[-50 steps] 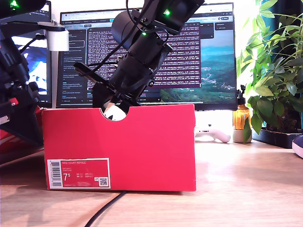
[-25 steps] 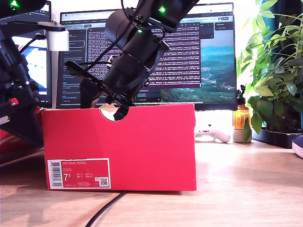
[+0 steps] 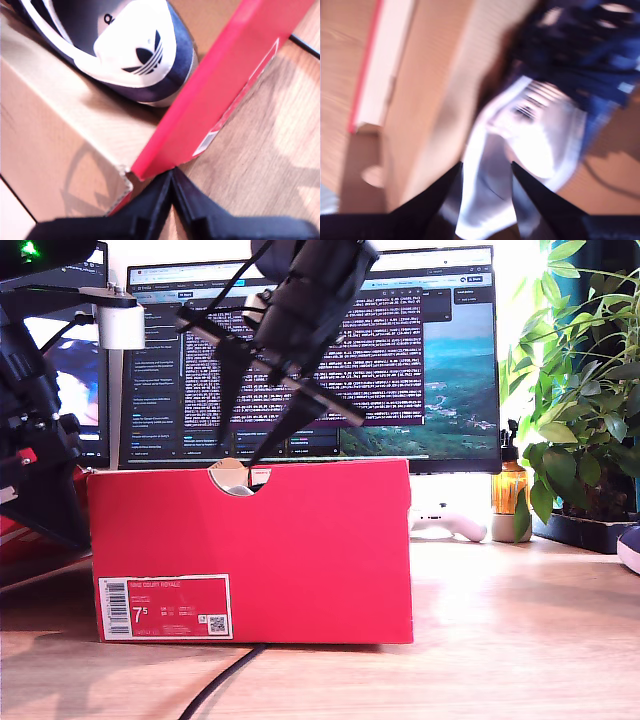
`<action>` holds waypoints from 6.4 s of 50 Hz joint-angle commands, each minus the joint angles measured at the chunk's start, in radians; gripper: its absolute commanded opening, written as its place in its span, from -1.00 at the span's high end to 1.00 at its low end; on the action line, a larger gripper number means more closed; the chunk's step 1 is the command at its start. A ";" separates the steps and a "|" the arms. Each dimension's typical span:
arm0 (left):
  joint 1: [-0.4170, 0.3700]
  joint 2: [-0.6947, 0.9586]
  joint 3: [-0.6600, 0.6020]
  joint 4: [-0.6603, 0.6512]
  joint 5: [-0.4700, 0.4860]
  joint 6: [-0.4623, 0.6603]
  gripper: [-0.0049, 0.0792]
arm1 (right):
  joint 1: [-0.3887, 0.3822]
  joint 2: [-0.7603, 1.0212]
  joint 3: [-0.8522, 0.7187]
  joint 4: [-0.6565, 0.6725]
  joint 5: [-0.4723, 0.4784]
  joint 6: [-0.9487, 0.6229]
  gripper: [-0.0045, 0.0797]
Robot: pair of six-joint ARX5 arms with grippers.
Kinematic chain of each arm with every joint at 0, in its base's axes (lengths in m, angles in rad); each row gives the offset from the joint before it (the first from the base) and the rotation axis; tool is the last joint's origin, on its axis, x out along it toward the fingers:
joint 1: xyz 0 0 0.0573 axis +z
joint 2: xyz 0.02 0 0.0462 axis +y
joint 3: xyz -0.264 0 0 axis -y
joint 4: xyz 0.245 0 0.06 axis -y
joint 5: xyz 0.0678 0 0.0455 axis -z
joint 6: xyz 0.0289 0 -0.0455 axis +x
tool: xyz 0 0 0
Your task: Pack the blue shoes by picking the first shoe and placing it inside the red shoebox, left side, then picking and rotating the second shoe and placing it in the shoebox
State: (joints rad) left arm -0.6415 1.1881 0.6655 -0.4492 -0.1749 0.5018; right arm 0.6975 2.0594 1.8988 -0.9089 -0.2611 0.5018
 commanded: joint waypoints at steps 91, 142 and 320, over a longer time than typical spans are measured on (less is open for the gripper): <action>-0.002 0.005 -0.008 0.005 0.014 -0.004 0.92 | -0.367 -0.313 -0.205 -0.463 0.414 0.689 -0.22; -0.002 0.005 -0.008 0.005 0.014 -0.004 0.92 | -0.642 -0.653 -0.720 -0.463 0.434 0.875 -0.22; -0.002 0.005 -0.008 0.005 0.014 -0.004 0.92 | -0.779 -0.799 -0.427 0.056 0.296 -0.507 0.92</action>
State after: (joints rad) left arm -0.6411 1.1881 0.6655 -0.4492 -0.1658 0.5011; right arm -0.0898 1.2881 1.4273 -0.8974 0.0708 0.0578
